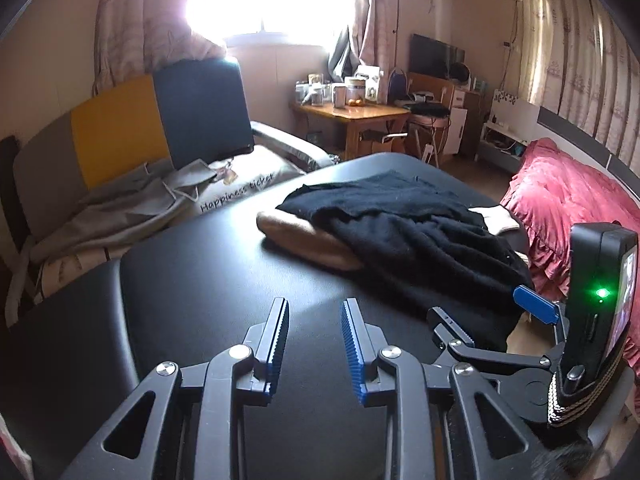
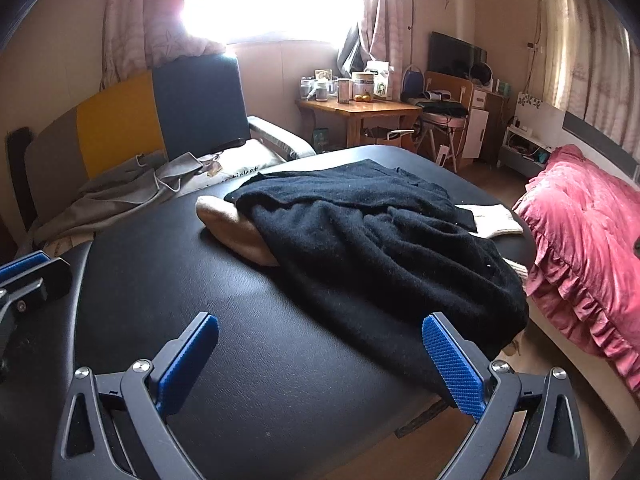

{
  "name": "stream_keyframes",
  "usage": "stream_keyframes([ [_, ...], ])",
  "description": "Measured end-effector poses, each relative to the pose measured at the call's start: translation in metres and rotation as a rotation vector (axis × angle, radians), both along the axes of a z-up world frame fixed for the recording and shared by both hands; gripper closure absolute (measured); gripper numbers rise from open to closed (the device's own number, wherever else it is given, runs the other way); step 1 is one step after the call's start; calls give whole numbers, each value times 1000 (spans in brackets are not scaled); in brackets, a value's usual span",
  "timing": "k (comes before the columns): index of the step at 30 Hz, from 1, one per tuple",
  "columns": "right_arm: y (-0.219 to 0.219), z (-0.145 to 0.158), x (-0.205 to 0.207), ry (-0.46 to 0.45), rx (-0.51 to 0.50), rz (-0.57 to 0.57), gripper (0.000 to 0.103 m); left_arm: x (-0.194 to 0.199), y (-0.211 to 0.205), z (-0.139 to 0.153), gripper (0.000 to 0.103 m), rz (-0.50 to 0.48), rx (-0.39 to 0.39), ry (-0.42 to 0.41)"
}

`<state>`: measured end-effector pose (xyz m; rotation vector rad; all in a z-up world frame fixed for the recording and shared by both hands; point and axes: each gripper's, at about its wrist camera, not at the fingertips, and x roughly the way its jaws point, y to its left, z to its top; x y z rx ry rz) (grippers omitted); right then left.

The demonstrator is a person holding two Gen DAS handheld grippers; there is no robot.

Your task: Fold clothes

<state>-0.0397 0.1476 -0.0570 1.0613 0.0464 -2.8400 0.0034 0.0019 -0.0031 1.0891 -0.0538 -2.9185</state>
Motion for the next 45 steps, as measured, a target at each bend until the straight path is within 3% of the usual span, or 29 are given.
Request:
stream_keyframes([
  [5,0,-3,-2,-8,9,-2,0,5,-2,-7,76,14,1,20],
  [12,2,-4,3,-6,10,-2,0,-18,-17,-12,76,39,26,-73],
  [20,0,-5,7,-5,20,10,0,-9,-21,-28,76,42,40,-112],
  [22,-1,-6,8,-7,22,18,0,-5,-26,-36,68,39,64,-120],
  [24,-1,-9,9,-14,6,42,0,0,-33,-46,68,28,102,-139],
  [28,15,-33,5,-99,-181,143,0,8,-57,-83,68,42,137,-232],
  [30,29,-48,-5,-156,-278,176,0,12,-76,-103,68,78,165,-279],
  [34,53,-55,-55,-189,-286,145,0,19,-114,-138,69,149,226,-356],
  [39,77,-57,-121,-211,-278,156,0,12,-147,-149,69,178,346,-368],
  [43,89,-55,-169,-268,-419,194,0,-4,-148,-159,69,172,391,-400],
  [45,90,-55,-190,-291,-504,204,0,-12,-141,-161,69,163,368,-411],
])
